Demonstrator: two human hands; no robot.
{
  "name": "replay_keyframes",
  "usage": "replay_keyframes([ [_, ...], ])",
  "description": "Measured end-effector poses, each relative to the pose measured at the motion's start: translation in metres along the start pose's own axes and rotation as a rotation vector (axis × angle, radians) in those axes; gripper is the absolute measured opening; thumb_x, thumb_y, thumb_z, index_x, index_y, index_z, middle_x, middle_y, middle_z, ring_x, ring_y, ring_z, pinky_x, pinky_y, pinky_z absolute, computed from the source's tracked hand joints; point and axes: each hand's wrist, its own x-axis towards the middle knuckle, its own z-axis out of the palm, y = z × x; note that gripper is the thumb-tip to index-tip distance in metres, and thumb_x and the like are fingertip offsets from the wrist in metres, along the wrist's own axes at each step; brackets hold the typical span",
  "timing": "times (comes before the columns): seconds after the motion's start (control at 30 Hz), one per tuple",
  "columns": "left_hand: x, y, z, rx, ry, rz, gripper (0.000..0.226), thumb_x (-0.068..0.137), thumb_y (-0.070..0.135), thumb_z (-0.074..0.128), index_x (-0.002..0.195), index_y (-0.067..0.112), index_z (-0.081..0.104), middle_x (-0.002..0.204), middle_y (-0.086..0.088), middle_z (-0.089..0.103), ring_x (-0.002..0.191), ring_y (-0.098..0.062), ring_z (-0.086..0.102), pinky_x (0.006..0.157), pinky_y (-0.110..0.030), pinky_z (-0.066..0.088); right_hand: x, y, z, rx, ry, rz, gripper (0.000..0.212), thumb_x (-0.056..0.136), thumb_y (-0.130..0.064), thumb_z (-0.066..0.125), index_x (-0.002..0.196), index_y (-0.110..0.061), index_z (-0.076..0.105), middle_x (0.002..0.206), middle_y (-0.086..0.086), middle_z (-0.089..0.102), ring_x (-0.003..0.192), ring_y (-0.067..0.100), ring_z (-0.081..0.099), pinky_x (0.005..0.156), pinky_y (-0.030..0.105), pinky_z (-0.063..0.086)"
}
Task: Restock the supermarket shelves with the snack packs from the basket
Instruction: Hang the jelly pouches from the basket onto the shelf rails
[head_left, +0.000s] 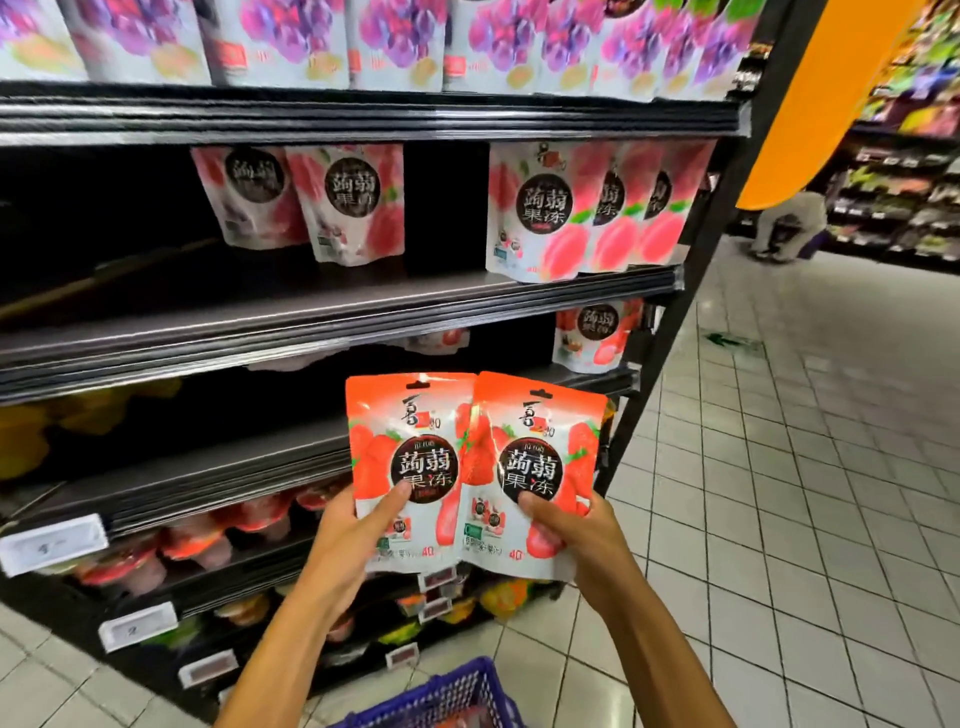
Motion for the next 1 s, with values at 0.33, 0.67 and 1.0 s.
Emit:
replay_keyframes([
  [0.33,0.043,-0.012,0.07,0.029,0.143,-0.001,0.028,0.074,0.044,0.072,0.089,0.021,0.074,0.09,-0.001,0.078,0.082,-0.014,0.074,0.055,-0.017,0.054,0.049,-0.026,-0.059,-0.101,0.09,-0.064,0.058,0.058,-0.027,0.09,0.109,-0.012,0.067,0.097,0.006,0.077,0.087,0.024,0.074,0.067,0.032,0.058],
  [0.67,0.084,-0.029,0.122,0.04,0.337,-0.042,0.03,0.071,0.049,0.068,0.087,0.024,0.073,0.085,0.006,0.078,0.073,-0.007,0.073,0.05,-0.016,0.052,0.133,-0.045,-0.121,-0.106,0.06,-0.026,0.039,0.066,-0.018,0.088,0.1,-0.021,0.068,0.092,-0.001,0.077,0.083,0.019,0.075,0.06,0.026,0.058],
  [1.0,0.096,-0.062,0.141,-0.002,0.417,-0.013,0.017,0.078,0.046,0.063,0.084,0.036,0.076,0.09,0.006,0.078,0.079,-0.01,0.074,0.053,-0.016,0.054,0.218,-0.05,-0.123,-0.161,0.025,-0.169,0.044,0.068,-0.016,0.088,0.107,-0.015,0.068,0.095,-0.003,0.077,0.087,0.014,0.074,0.067,0.027,0.06],
])
